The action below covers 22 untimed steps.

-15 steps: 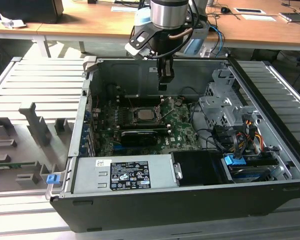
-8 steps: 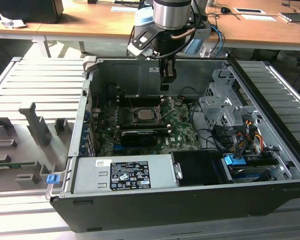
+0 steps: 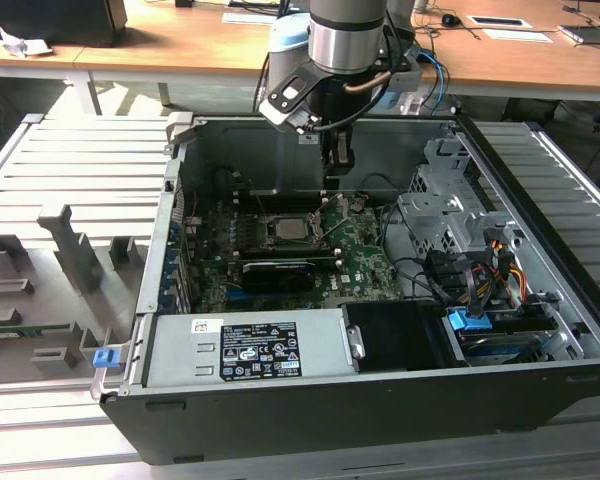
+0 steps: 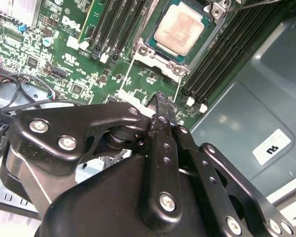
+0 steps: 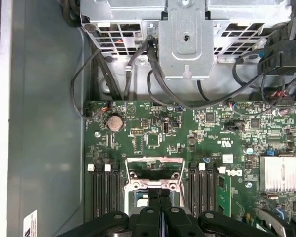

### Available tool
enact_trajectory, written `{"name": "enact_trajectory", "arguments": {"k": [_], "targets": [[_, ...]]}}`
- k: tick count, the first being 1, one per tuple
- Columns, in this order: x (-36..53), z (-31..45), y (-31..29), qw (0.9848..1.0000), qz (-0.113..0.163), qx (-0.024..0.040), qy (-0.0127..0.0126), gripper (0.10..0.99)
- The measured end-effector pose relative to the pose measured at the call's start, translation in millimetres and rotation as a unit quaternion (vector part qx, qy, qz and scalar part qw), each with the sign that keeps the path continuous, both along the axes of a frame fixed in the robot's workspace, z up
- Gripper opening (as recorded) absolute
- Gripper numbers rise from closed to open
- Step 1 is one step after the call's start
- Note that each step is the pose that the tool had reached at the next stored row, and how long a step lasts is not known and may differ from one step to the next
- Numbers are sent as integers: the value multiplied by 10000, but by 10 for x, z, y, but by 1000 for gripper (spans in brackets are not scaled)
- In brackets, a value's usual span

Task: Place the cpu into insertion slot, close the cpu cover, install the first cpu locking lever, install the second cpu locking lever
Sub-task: 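Close the cpu cover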

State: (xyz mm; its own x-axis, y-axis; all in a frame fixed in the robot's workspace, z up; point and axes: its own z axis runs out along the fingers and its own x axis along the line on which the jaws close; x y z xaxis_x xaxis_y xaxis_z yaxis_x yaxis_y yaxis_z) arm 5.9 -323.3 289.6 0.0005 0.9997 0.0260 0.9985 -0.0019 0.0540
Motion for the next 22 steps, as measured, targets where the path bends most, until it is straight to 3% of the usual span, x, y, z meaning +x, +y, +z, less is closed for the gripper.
{"name": "enact_trajectory", "arguments": {"k": [22], "targets": [[83, -75, 0, 10000, 0, 7, 0, 106]]}}
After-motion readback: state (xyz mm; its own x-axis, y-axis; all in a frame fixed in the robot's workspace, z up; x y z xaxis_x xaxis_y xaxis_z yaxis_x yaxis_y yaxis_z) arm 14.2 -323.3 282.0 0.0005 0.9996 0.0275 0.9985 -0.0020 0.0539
